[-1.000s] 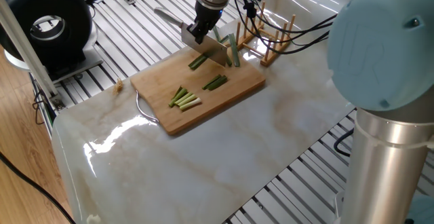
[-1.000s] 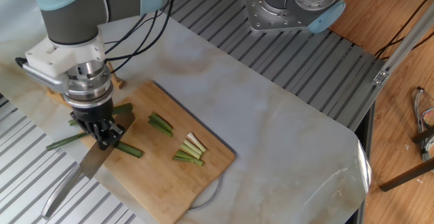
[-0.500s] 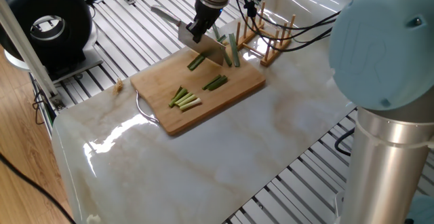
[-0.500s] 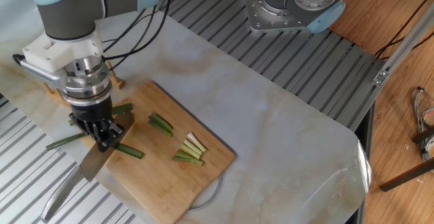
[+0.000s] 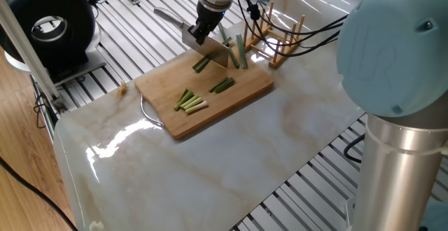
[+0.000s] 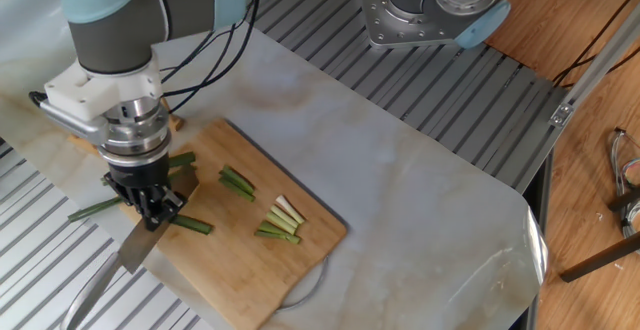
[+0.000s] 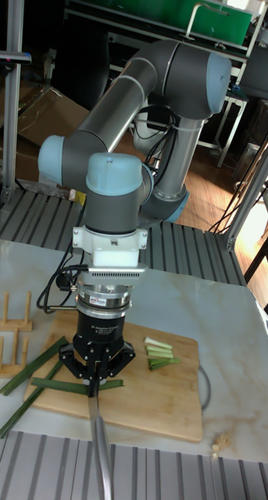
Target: Chop the green garlic
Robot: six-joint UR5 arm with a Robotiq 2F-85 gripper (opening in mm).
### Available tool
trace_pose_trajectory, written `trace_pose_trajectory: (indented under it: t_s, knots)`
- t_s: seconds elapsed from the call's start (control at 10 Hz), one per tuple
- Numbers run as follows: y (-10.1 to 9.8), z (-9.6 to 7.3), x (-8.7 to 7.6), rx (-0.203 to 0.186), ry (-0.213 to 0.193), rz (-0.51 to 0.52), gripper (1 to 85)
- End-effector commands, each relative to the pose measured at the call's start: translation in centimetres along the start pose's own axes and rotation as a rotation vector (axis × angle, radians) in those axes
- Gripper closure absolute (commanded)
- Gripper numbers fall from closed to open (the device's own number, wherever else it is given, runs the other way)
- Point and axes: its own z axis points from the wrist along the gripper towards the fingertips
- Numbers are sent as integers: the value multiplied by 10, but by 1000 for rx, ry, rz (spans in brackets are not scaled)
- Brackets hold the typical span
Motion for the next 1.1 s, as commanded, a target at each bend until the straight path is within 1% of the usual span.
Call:
trace_pose_trajectory:
  t_s: [0.0, 0.1, 0.4, 0.6, 0.8, 1.0]
  knots:
    - [1, -7, 6, -6, 17, 13, 843]
    - [-1, -6, 11, 3, 35, 17, 843]
    - [-4, -2, 20, 12, 68, 17, 843]
    - [-4, -5, 23, 7, 73, 18, 843]
    - [-6, -11, 30, 7, 80, 16, 843]
    - [-10, -14, 35, 2, 80, 8, 843]
